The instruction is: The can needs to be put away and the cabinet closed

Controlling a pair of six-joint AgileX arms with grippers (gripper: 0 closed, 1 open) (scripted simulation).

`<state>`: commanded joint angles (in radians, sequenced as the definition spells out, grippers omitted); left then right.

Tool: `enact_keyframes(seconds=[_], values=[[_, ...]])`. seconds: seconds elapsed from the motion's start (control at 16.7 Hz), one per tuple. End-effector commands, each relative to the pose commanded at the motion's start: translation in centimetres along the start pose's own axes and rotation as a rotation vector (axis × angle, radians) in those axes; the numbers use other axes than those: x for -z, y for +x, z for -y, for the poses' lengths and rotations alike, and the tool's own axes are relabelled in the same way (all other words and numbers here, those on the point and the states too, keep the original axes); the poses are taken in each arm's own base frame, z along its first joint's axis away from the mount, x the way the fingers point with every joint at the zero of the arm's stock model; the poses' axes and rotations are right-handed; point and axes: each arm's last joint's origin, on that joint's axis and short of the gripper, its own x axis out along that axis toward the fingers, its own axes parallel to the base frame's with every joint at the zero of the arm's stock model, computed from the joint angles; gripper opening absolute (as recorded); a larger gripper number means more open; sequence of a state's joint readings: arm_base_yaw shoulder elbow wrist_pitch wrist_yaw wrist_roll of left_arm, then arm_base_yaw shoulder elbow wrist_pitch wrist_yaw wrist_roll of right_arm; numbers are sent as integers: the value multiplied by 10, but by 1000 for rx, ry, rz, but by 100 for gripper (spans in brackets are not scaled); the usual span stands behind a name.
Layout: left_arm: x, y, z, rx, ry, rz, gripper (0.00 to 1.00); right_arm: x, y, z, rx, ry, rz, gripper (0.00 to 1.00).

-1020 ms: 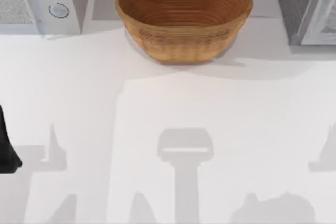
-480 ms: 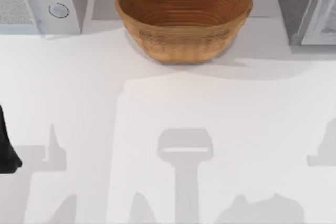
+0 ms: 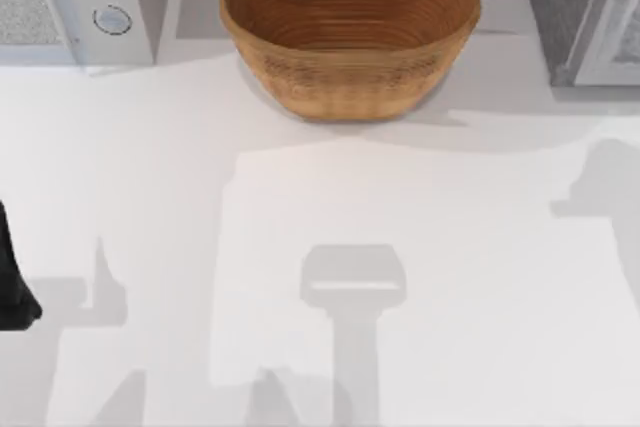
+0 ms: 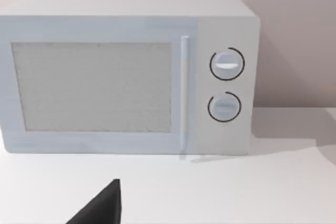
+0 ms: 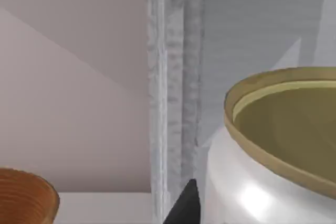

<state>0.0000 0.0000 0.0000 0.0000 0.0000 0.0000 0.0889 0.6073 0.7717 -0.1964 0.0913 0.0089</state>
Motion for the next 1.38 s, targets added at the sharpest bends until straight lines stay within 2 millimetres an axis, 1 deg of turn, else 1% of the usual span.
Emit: enact_keyframes(seconds=[0.18, 0.3, 0.42, 0.54, 0.66, 0.78, 0.9, 1.2, 1.26, 1.38], values=[[0, 0, 0, 0, 0, 0, 100, -69, 23, -7, -1, 3, 37, 0], [0, 0, 0, 0, 0, 0, 100, -107, 41, -13, -3, 5, 55, 0], [0, 0, 0, 0, 0, 0, 100, -135, 61, -19, -4, 7, 64, 0], [0, 0, 0, 0, 0, 0, 100, -153, 80, -26, -4, 8, 63, 0], [0, 0, 0, 0, 0, 0, 100, -163, 97, -31, -4, 7, 51, 0], [0, 0, 0, 0, 0, 0, 100, -166, 108, -35, -4, 5, 36, 0], [0, 0, 0, 0, 0, 0, 100, -167, 112, -37, -4, 4, 29, 0], [0, 0, 0, 0, 0, 0, 100, -166, 112, -36, -1, 6, 29, 0], [0, 0, 0, 0, 0, 0, 100, -167, 115, -36, -2, 6, 27, 0], [0, 0, 0, 0, 0, 0, 100, -171, 125, -38, -6, 6, 20, 0]])
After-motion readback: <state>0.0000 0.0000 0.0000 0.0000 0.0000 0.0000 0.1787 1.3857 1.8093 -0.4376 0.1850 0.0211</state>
